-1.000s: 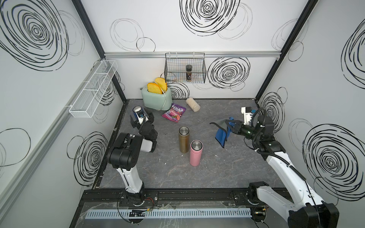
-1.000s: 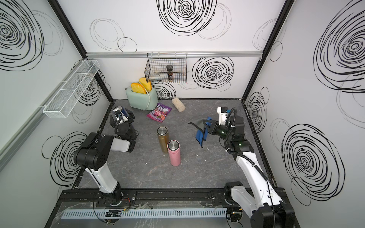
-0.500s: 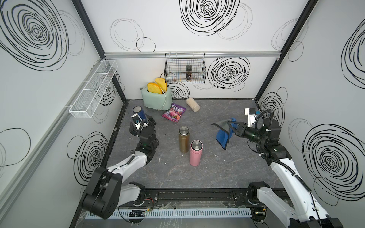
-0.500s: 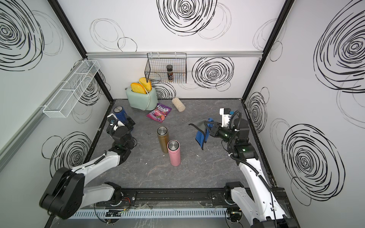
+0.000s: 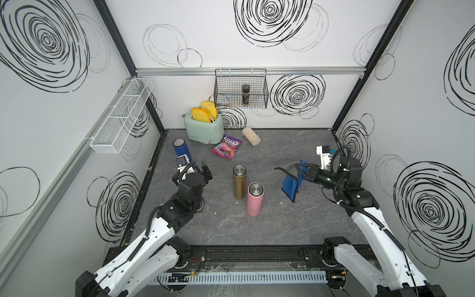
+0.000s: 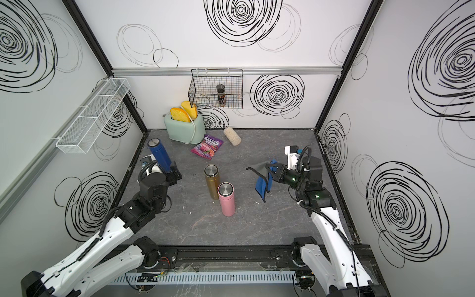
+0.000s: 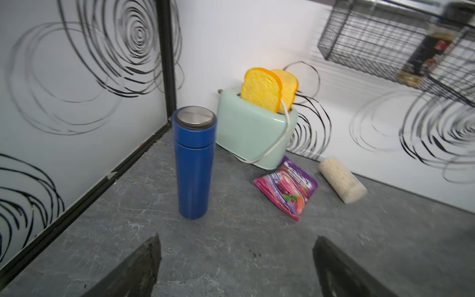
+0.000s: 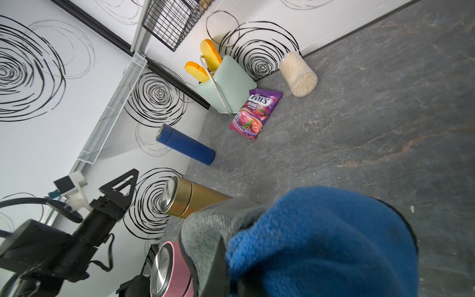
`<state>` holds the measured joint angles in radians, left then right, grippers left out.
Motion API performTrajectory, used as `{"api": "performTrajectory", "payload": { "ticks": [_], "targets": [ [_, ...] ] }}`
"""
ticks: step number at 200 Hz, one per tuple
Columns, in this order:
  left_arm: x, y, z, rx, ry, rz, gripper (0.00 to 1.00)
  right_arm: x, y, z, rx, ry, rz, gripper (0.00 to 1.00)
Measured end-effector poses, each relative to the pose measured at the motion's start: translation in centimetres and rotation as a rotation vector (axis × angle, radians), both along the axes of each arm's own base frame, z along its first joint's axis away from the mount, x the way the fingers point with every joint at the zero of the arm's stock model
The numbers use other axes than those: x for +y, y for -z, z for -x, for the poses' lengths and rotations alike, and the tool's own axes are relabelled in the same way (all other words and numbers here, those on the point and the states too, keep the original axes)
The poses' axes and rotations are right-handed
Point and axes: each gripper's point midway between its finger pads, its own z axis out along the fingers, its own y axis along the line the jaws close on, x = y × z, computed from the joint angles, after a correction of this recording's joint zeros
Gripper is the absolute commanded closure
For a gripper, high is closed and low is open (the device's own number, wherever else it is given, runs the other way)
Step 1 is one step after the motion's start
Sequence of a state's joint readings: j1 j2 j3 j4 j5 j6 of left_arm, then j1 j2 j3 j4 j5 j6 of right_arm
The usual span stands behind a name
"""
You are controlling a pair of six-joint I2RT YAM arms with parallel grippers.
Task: Wipe the surface of the thermos
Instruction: Pick up the thermos from the center of the board.
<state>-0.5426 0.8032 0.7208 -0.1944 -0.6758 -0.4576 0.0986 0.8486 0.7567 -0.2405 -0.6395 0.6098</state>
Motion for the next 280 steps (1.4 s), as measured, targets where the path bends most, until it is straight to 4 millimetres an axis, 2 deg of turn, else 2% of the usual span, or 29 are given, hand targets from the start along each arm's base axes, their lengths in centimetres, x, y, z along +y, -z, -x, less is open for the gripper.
{"api": "performTrajectory", "payload": {
  "ticks": [39, 84, 122, 157, 201, 245, 280],
  "targets": [
    [-5.2, -4.9, -0.1, 0.072, 0.275, 0.022, 0.03, -0.5, 4.2, 0.7, 0.115, 0.023, 0.027, 1.00],
    [-11.3, -7.4, -0.2, 0.239, 0.547, -0.044, 0.03, -1.1, 6.8, 1.0, 0.179, 0.056, 0.054, 1.00],
    [-14.1, -6.6, -0.1, 0.369, 0.675, -0.106, 0.03, -1.5, 8.1, 1.1, 0.209, 0.085, 0.068, 1.00],
    [-15.6, -4.4, 0.1, 0.468, 0.740, -0.139, 0.03, -1.6, 8.2, 1.0, 0.215, 0.093, 0.063, 1.00],
    [-18.7, -2.0, -0.2, 0.548, 0.807, -0.192, 0.03, -1.4, 8.3, 1.1, 0.222, 0.085, 0.058, 1.00],
    [-19.5, -1.3, -1.0, 0.575, 0.812, -0.214, 0.03, -1.0, 8.9, 1.6, 0.238, 0.068, 0.043, 1.00],
    [-19.4, -1.2, -1.2, 0.576, 0.802, -0.226, 0.03, -0.7, 8.6, 1.5, 0.222, 0.058, 0.035, 1.00]
  ]
}}
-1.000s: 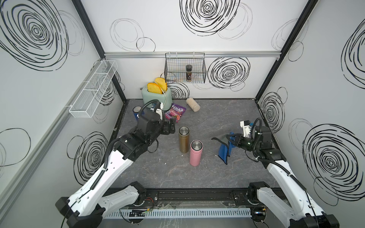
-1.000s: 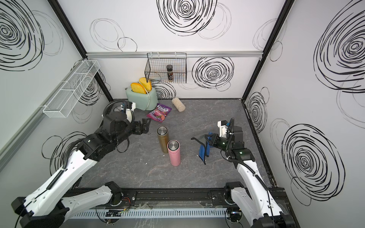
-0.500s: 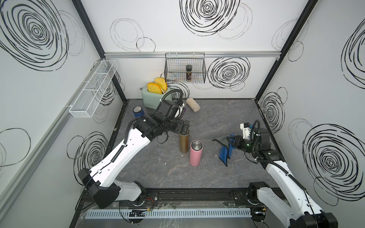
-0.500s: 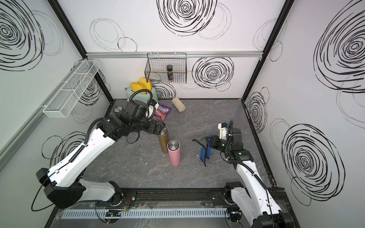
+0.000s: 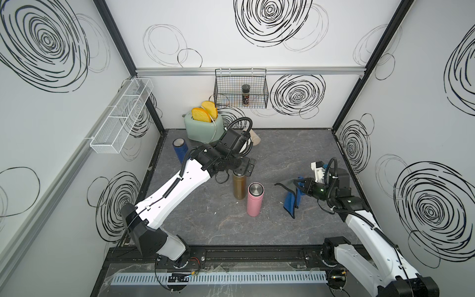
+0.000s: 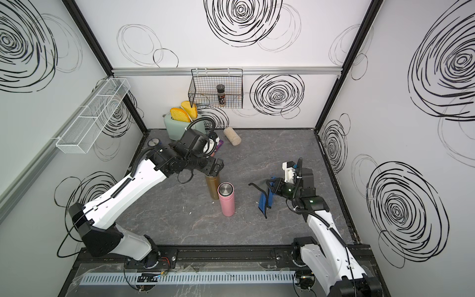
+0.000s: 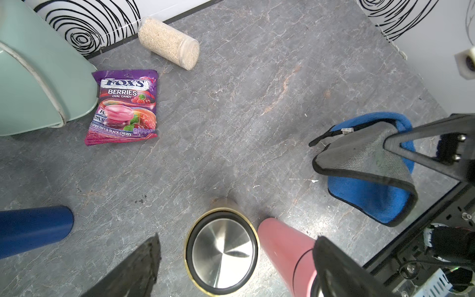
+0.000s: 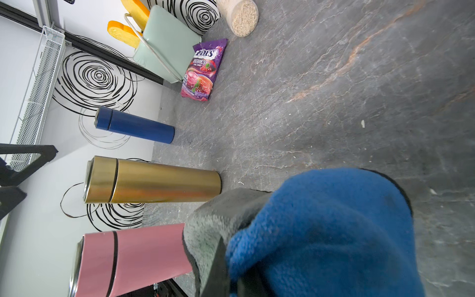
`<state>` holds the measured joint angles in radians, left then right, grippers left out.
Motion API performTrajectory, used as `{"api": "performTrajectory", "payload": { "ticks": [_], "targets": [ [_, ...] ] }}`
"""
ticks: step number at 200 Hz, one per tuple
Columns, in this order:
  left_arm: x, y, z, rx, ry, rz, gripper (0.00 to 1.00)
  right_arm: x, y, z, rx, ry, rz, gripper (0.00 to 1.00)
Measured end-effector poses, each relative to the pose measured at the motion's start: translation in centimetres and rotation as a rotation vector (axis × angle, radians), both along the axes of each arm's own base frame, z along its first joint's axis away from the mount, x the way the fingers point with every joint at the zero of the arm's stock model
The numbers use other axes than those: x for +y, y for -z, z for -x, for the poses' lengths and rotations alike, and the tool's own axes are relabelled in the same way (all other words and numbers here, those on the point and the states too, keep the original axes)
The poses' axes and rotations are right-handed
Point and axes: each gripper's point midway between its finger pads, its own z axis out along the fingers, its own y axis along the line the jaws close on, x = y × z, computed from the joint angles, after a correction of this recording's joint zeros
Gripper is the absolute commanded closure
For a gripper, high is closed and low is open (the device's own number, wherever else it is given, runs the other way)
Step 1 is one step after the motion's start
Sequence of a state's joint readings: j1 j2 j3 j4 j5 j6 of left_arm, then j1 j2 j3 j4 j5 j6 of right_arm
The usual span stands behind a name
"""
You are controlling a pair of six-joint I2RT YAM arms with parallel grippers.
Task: Wipe the surface of the thermos
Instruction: Pick up the thermos from the center of the board.
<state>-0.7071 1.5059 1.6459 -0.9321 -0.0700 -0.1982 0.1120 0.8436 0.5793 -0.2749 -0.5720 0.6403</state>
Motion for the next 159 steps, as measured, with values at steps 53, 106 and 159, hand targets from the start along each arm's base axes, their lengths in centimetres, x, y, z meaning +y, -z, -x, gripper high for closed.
{"api": "performTrajectory", "payload": {
  "ticks": [53, 106, 159],
  "targets": [
    [-0.1, 1.7, -0.7, 0.020, -0.009, -0.044, 0.03, 0.2, -0.1, -0.1, -0.006, -0.011, -0.008, 1.00],
    [0.4, 4.5, -0.4, 0.066, -0.012, -0.094, 0.03, 0.2, -0.2, -0.1, -0.009, -0.012, -0.008, 1.00],
    [0.7, 6.6, -0.4, 0.097, -0.015, -0.135, 0.03, 0.2, -0.3, 0.0, -0.012, -0.012, -0.009, 1.00]
  ]
}}
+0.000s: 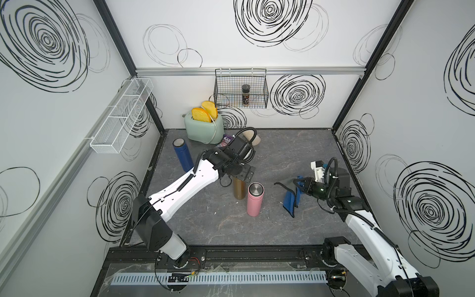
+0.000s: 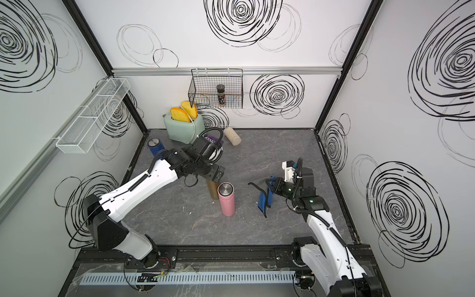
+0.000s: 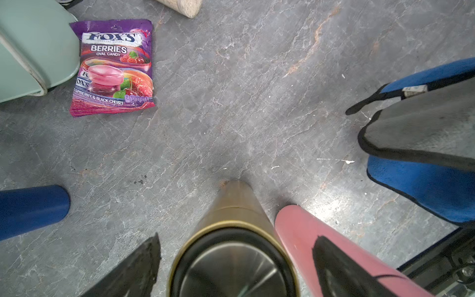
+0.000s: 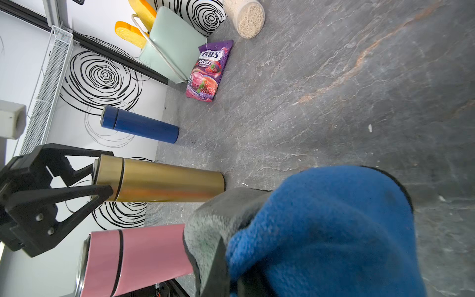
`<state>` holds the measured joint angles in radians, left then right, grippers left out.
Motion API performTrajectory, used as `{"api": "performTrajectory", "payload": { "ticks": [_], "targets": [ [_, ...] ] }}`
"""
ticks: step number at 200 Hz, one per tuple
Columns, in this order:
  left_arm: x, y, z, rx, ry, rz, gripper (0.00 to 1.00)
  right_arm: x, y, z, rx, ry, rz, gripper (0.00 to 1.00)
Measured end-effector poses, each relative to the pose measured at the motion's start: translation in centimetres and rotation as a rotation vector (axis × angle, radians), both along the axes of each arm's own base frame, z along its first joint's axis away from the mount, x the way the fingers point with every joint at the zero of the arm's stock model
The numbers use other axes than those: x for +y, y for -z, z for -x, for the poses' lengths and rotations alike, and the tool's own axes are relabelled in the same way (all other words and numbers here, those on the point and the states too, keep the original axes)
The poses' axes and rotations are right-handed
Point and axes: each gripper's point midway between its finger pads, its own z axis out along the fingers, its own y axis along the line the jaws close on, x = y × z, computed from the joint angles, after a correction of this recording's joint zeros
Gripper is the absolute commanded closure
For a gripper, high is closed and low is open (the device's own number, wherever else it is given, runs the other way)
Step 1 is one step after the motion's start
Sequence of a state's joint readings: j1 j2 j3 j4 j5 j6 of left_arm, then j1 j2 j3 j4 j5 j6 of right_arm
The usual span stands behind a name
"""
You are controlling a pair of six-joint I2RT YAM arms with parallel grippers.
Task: Wipe the surface of the thermos
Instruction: Pick up the thermos from the center of the board.
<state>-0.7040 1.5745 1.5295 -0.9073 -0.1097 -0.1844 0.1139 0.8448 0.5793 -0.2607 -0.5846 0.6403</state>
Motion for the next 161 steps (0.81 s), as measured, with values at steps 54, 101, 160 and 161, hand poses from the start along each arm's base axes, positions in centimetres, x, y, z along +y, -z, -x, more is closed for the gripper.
{"api": "performTrajectory", "payload": {
  "ticks": [54, 101, 160, 161],
  "targets": [
    [-0.4, 2.6, -0.7, 0.038, 0.010, -0.054, 0.03, 0.0, 0.0, 0.0, 0.000, -0.001, 0.000, 1.00],
    [-0.1, 3.6, -1.1, 0.050, 0.007, -0.088, 0.03, 0.0, 0.0, 0.0, 0.000, -0.001, 0.000, 1.00],
    [0.1, 4.2, 0.0, 0.075, 0.040, -0.155, 0.07, 0.1, -0.1, 0.0, -0.003, -0.005, -0.003, 1.00],
    [0.1, 4.2, 0.0, 0.076, 0.040, -0.157, 0.08, 0.1, -0.1, 0.0, -0.003, -0.006, -0.003, 1.00]
  ]
}}
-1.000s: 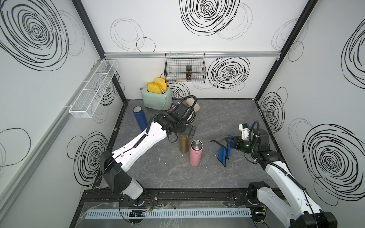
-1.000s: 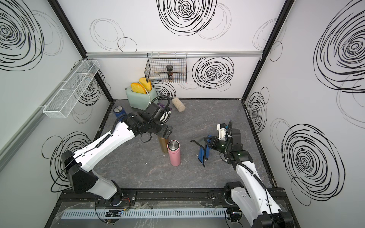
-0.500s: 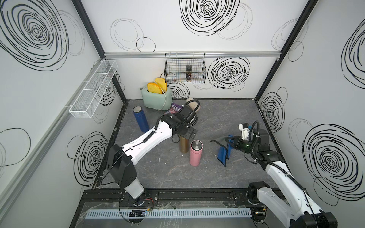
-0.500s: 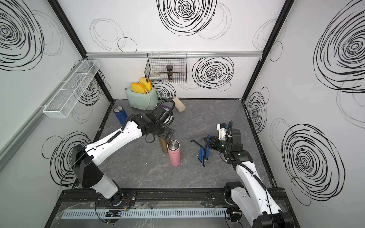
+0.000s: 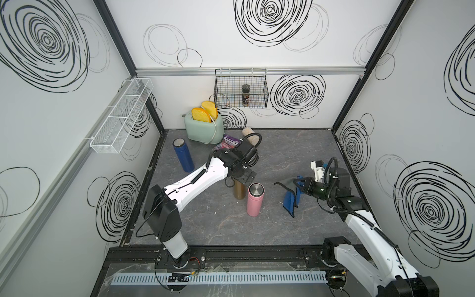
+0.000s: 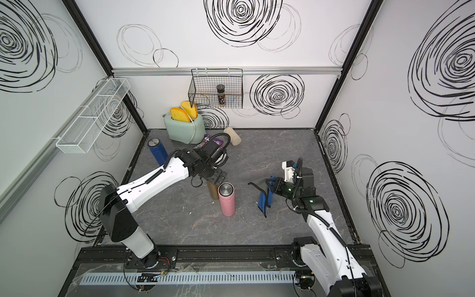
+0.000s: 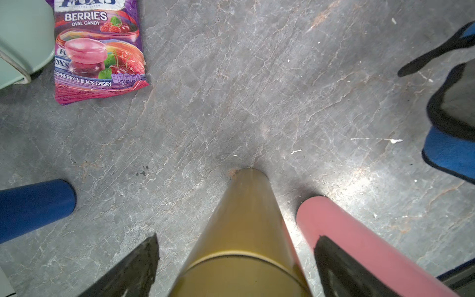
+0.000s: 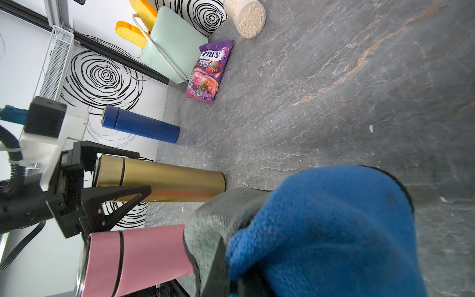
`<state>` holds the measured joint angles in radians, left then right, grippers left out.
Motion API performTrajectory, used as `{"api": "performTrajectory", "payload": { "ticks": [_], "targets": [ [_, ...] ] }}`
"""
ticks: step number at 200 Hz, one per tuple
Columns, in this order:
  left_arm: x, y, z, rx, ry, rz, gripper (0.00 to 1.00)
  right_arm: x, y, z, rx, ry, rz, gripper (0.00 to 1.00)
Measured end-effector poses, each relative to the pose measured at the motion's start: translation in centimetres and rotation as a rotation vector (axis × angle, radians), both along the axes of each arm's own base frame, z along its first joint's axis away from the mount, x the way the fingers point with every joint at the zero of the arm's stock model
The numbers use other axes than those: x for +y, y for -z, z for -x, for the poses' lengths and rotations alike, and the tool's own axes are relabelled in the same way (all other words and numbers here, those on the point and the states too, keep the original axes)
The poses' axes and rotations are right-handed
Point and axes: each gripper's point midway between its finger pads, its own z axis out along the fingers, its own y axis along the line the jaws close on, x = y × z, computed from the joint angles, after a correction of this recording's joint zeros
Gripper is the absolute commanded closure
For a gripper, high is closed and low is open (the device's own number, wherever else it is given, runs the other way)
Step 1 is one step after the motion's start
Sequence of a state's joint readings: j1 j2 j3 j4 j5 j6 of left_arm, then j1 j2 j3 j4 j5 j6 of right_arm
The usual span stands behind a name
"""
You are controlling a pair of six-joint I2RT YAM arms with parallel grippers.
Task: Wipe the surface of the thermos
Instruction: Pick up the thermos from the center of the board.
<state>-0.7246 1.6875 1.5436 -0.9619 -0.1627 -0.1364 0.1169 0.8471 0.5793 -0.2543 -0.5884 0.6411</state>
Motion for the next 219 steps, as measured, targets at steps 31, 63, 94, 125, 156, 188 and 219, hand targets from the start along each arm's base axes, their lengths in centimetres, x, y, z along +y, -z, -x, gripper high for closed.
{"api": "performTrajectory", "payload": {
  "ticks": [31, 63, 94, 125, 156, 188, 219],
  "targets": [
    [-0.3, 0.1, 0.3, 0.011, 0.024, -0.023, 0.25, 0.1, 0.0, 0.0, 0.001, -0.002, -0.003, 1.00],
    [-1.0, -0.2, 0.5, 0.019, 0.045, 0.002, 0.53, 0.1, 0.0, 0.0, 0.003, 0.000, -0.004, 1.00],
    [-1.0, -0.2, 0.6, 0.019, 0.051, -0.004, 1.00, 0.1, -0.1, 0.1, 0.004, 0.000, -0.008, 1.00],
    [-0.5, -0.2, 1.1, 0.017, 0.046, -0.003, 1.00, 0.6, 0.0, 0.3, 0.009, -0.013, -0.010, 1.00],
    [0.6, -0.5, 1.2, 0.002, 0.015, -0.017, 1.00, 1.4, -0.1, 0.2, 0.017, -0.034, 0.000, 1.00],
    [2.8, -3.2, 0.6, -0.079, -0.062, 0.007, 1.00, 3.1, -2.1, -0.6, -0.015, -0.071, 0.012, 1.00],
    [4.9, -7.8, 0.9, -0.193, -0.116, 0.075, 1.00, 5.1, -5.0, -1.8, -0.069, -0.106, 0.021, 1.00]
  ]
}}
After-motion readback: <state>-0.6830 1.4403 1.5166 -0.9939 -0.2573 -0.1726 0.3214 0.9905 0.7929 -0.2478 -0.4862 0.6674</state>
